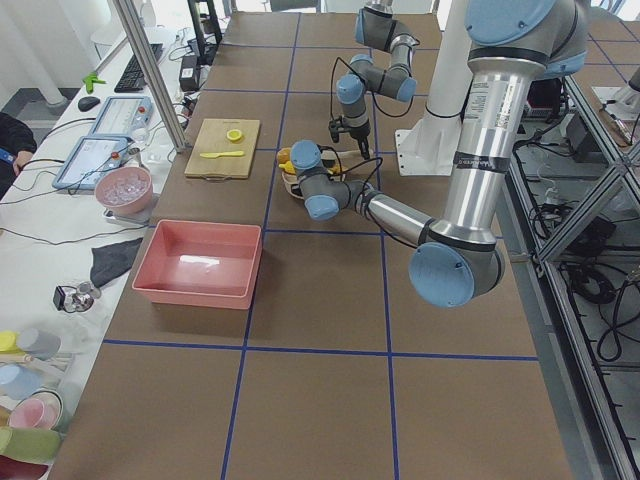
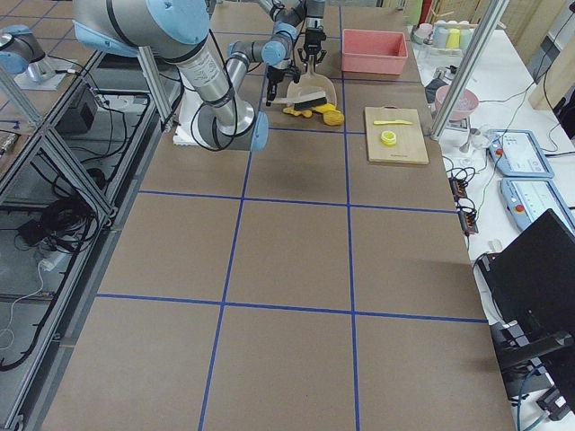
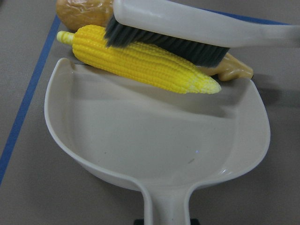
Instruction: Sweep and dump trash into bin
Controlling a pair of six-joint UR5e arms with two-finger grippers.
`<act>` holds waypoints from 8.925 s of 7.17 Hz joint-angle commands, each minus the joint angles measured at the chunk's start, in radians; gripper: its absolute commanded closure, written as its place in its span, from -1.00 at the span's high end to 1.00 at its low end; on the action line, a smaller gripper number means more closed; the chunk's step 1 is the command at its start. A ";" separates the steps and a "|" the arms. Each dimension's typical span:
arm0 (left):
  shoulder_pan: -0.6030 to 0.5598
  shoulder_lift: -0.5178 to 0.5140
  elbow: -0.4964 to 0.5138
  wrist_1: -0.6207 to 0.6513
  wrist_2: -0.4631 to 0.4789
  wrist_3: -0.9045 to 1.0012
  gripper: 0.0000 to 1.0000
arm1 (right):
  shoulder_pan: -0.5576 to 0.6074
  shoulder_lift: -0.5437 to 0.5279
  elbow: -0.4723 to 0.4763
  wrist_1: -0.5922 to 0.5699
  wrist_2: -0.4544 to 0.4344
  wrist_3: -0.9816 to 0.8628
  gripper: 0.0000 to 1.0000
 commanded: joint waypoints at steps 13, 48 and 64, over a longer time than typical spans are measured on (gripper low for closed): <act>0.006 -0.003 0.005 0.001 0.003 0.000 -1.00 | 0.127 -0.225 0.194 -0.151 0.171 -0.084 -1.00; 0.006 -0.061 0.096 -0.089 -0.017 0.003 -1.00 | 0.116 0.162 -0.246 0.097 0.256 -0.067 -1.00; 0.001 -0.064 0.186 -0.204 -0.089 0.000 -1.00 | 0.126 -0.162 0.198 -0.362 0.219 -0.212 -1.00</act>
